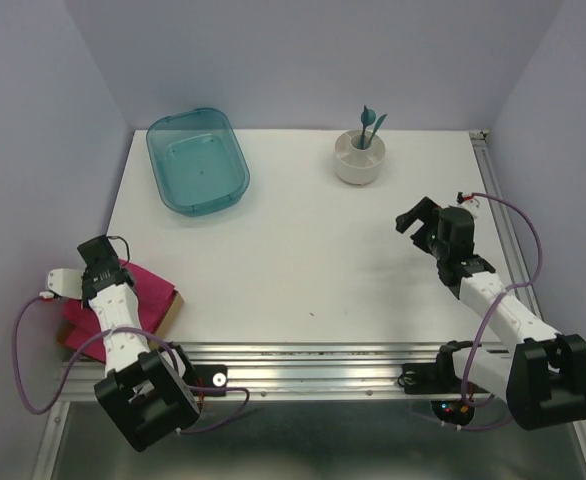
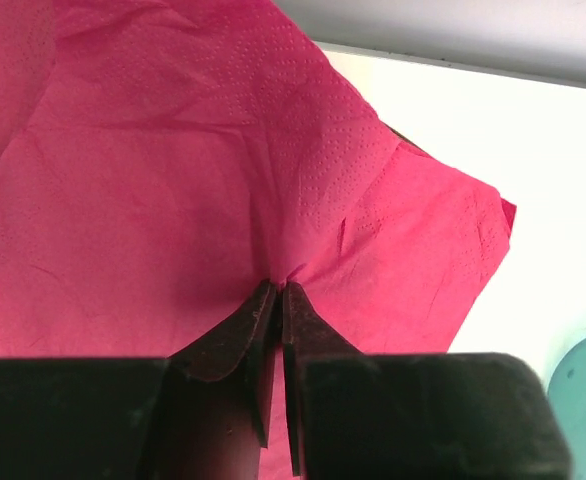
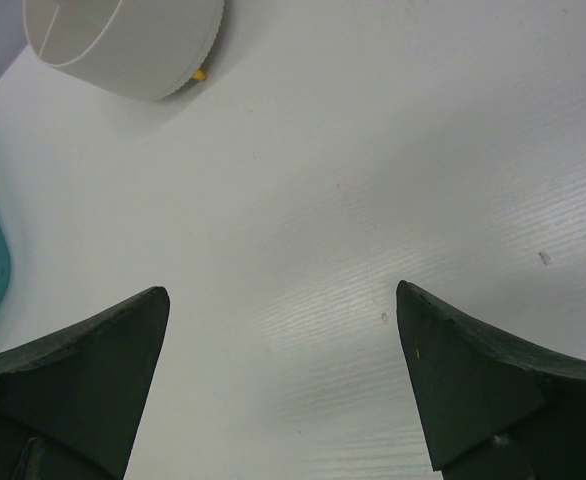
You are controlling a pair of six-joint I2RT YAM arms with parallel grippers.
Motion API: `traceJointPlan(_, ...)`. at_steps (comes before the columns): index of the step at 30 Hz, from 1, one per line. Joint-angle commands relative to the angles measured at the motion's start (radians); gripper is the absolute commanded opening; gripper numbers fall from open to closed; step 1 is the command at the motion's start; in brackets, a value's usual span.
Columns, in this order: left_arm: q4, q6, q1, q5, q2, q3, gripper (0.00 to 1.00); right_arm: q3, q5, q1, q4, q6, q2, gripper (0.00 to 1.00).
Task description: Place the utensils on the paper napkin and roll it up
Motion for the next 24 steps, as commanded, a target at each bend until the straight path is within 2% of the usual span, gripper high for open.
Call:
traceJointPlan(1, 0.017, 0.027, 0.002, -0.022, -0.010, 0.006, 0.22, 0.033, -0.009, -0.002, 0.041, 0.005, -0.007, 1.00)
traceJointPlan(6, 0.018, 0.022, 0.000, -0.036, -0.038, 0.015, 0.27, 0.033, -0.011, -0.001, 0.045, 0.005, -0.001, 1.00)
traceJointPlan(8, 0.015, 0.028, 0.002, -0.037, -0.038, 0.026, 0.35, 0.033, -0.014, -0.001, 0.044, 0.005, 0.001, 1.00)
traceJointPlan(13, 0.000, 0.019, 0.002, -0.047, -0.039, 0.040, 0.34, 0.033, -0.017, -0.002, 0.047, 0.003, 0.006, 1.00)
traceJointPlan(16, 0.001, 0.013, 0.002, -0.057, -0.048, 0.035, 0.27, 0.033, -0.017, -0.002, 0.045, 0.005, 0.007, 1.00)
traceJointPlan(18, 0.004, 0.016, 0.002, -0.059, -0.051, 0.032, 0.26, 0.033, -0.017, -0.001, 0.045, 0.006, 0.006, 1.00)
traceJointPlan(20, 0.012, 0.021, 0.000, -0.057, -0.044, 0.029, 0.31, 0.033, -0.017, -0.001, 0.045, 0.006, 0.004, 1.00)
traceJointPlan(24, 0.031, 0.031, 0.000, -0.054, -0.013, 0.021, 0.36, 0.033, -0.020, -0.002, 0.044, 0.005, 0.007, 1.00)
